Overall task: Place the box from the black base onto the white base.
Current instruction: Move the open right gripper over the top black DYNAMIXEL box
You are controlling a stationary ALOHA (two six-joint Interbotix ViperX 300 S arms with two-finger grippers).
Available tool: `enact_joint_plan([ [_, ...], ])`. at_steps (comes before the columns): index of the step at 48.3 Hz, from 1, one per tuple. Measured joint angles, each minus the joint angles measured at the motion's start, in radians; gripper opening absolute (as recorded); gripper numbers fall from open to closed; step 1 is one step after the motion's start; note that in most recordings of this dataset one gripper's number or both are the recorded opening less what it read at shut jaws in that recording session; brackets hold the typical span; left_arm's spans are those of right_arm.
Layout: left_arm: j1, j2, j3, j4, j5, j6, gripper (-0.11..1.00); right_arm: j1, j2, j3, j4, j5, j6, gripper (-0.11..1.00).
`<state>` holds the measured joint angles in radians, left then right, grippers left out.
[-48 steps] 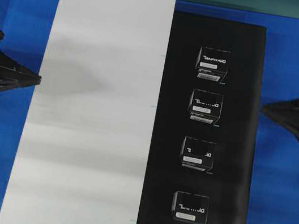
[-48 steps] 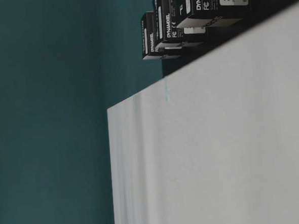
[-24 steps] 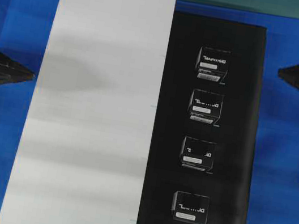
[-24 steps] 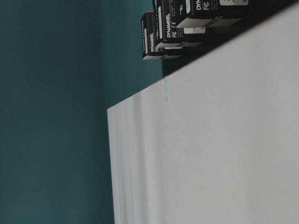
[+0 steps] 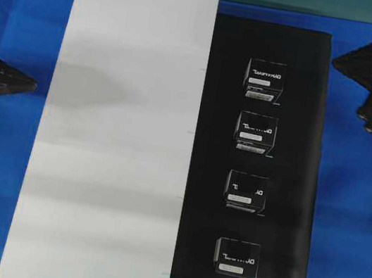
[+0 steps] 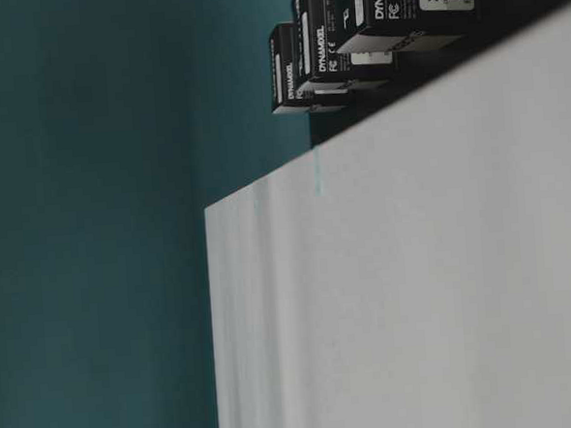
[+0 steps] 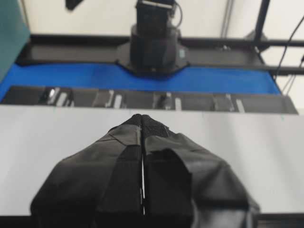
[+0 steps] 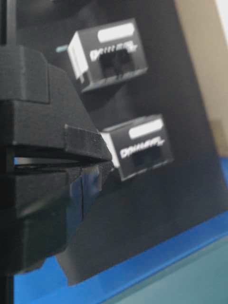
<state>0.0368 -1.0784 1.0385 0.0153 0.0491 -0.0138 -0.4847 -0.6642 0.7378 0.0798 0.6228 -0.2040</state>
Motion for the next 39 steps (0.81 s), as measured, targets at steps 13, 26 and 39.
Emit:
enact_joint_plan([
  [13, 0.003, -0.012, -0.005, 0.0, 0.025, -0.002, -0.06, -0.137, 0.173, -0.081, 0.172, 0.094, -0.258, 0.12],
  [26, 0.002, -0.012, -0.005, 0.0, 0.025, 0.0, -0.06, -0.267, 0.284, -0.133, 0.454, 0.268, -0.595, 0.16],
  [39, 0.003, -0.012, -0.005, 0.0, 0.026, -0.029, -0.06, -0.279, 0.356, -0.16, 0.48, 0.325, -0.657, 0.51],
])
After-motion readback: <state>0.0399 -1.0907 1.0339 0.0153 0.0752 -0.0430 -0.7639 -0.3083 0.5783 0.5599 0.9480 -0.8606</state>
